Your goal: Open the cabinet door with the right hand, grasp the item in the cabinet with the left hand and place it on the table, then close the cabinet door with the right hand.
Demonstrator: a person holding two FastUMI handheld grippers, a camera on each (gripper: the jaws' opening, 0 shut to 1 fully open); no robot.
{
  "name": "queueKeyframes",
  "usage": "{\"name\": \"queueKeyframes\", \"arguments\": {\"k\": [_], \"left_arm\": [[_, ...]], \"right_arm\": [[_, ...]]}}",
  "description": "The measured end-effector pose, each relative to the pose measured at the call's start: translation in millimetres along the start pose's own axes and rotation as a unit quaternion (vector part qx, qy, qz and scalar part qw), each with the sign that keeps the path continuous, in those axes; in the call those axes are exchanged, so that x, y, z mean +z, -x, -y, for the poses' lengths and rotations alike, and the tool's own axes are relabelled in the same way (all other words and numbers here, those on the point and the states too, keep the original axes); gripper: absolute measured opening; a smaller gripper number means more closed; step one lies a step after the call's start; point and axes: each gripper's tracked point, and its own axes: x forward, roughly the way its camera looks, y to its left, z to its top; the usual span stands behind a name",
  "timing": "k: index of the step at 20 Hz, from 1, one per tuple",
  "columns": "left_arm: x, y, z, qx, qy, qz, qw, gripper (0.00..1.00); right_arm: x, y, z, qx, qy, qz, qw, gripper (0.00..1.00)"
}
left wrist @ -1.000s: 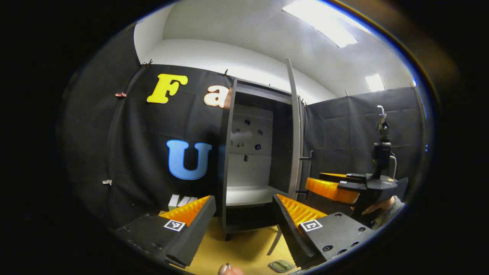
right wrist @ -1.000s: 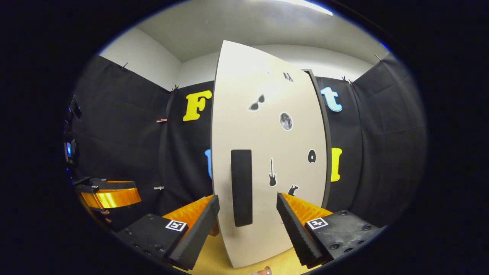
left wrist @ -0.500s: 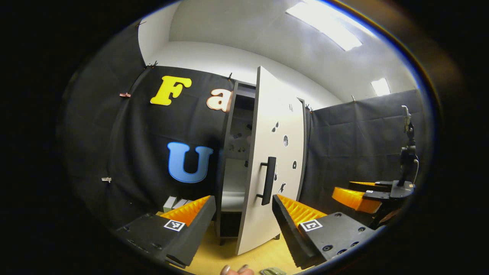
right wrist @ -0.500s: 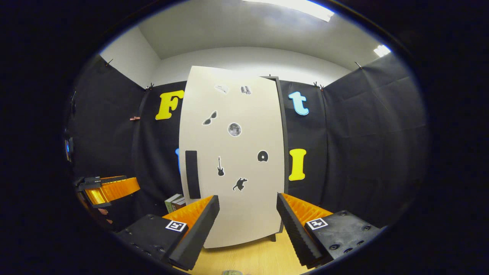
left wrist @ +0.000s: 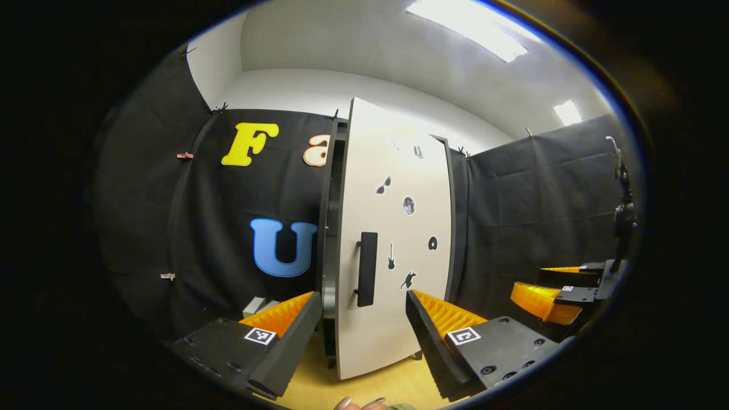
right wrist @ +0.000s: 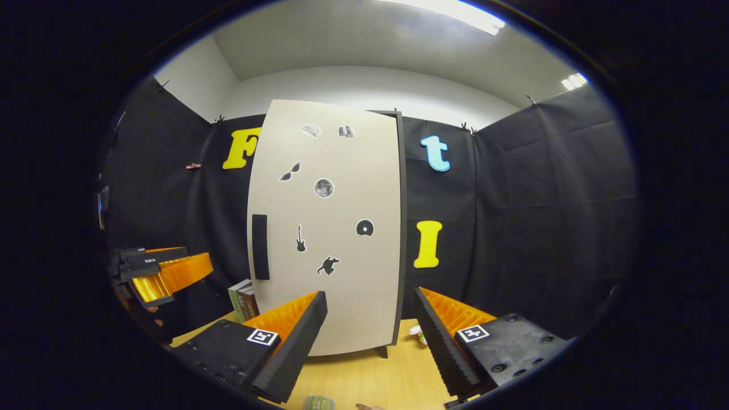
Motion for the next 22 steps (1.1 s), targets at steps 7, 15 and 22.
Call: {"name": "queueKeyframes", "arguments": {"k": [7,15,22], "left_arm": [[-6,-6,15,0.016,-0.001,-0.003,1.0,0.93],[-7,-12,30,0.007,-0.037,-0.001,0.999,0.94],[-14,-18,32,-0.002,-0.031,-0.007,0.999,0.93]], "right_arm": [[-1,-9,6,0.01,-0.011,0.002,1.0,0.98],[0,-16,7,0.023,0.016,0.008,1.0,0.97],[2,-16,11,0.015,0.022,0.009,1.0,0.97]]}}
